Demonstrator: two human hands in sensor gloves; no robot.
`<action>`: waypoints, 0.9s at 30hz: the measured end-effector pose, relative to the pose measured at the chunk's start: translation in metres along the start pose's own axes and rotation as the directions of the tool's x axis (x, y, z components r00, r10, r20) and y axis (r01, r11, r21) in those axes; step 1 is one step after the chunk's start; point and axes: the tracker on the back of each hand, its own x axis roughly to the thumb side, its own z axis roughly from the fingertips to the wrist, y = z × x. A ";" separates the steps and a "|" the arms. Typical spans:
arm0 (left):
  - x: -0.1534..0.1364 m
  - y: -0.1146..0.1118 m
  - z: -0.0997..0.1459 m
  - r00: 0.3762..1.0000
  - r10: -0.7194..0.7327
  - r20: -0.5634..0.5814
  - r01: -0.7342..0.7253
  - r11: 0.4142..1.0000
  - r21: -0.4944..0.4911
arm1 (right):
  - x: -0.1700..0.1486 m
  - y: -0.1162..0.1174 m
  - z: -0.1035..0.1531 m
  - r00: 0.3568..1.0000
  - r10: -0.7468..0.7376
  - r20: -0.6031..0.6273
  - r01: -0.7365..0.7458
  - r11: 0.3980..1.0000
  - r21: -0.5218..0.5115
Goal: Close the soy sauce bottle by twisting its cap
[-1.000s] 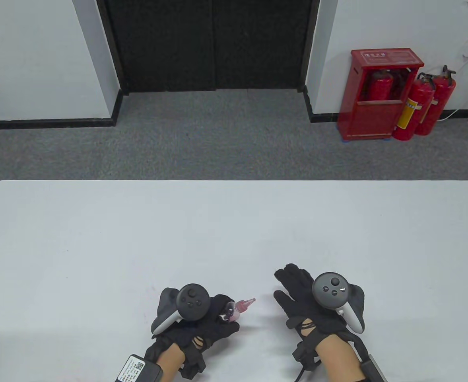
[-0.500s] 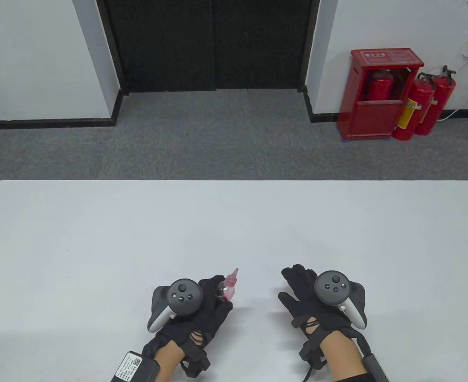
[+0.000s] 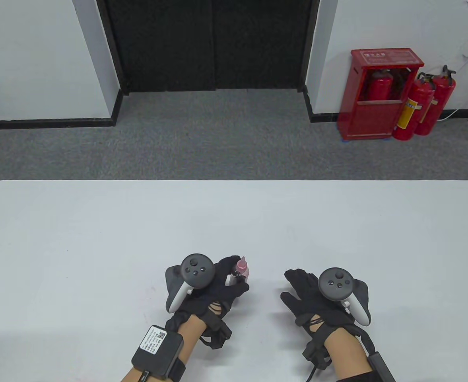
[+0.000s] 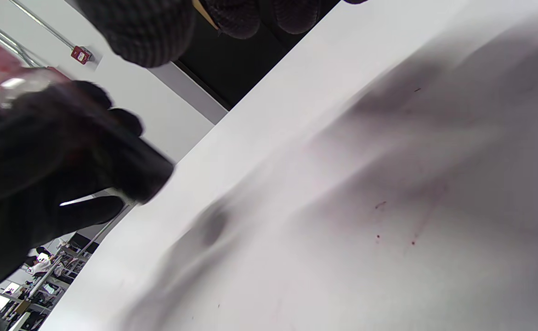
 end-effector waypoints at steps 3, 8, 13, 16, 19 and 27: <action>-0.002 -0.016 -0.015 0.995 0.077 -0.071 -0.080 0.995 -0.051 | 0.003 -0.001 0.001 1.000 -0.004 0.010 0.004 1.000 0.005; -0.005 -0.044 -0.028 0.991 -0.026 -0.131 0.002 0.984 -0.178 | 0.001 -0.002 0.000 1.000 -0.022 0.004 0.022 1.000 0.018; -0.005 -0.051 -0.027 0.988 -0.132 -0.080 0.122 0.985 -0.121 | -0.003 -0.003 -0.001 0.999 -0.036 -0.012 0.037 0.999 0.023; -0.006 -0.053 -0.027 0.994 -0.078 -0.076 0.063 0.982 -0.180 | -0.002 -0.003 -0.001 0.999 -0.036 -0.015 0.036 0.999 0.027; -0.007 -0.044 -0.018 0.982 -0.188 -0.036 0.163 0.920 -0.355 | -0.002 -0.005 -0.001 0.999 -0.039 -0.015 0.039 0.999 0.026; -0.044 0.012 0.020 0.902 -0.431 0.007 0.422 0.881 -0.216 | -0.003 -0.003 -0.002 0.999 -0.030 -0.039 0.031 0.999 0.042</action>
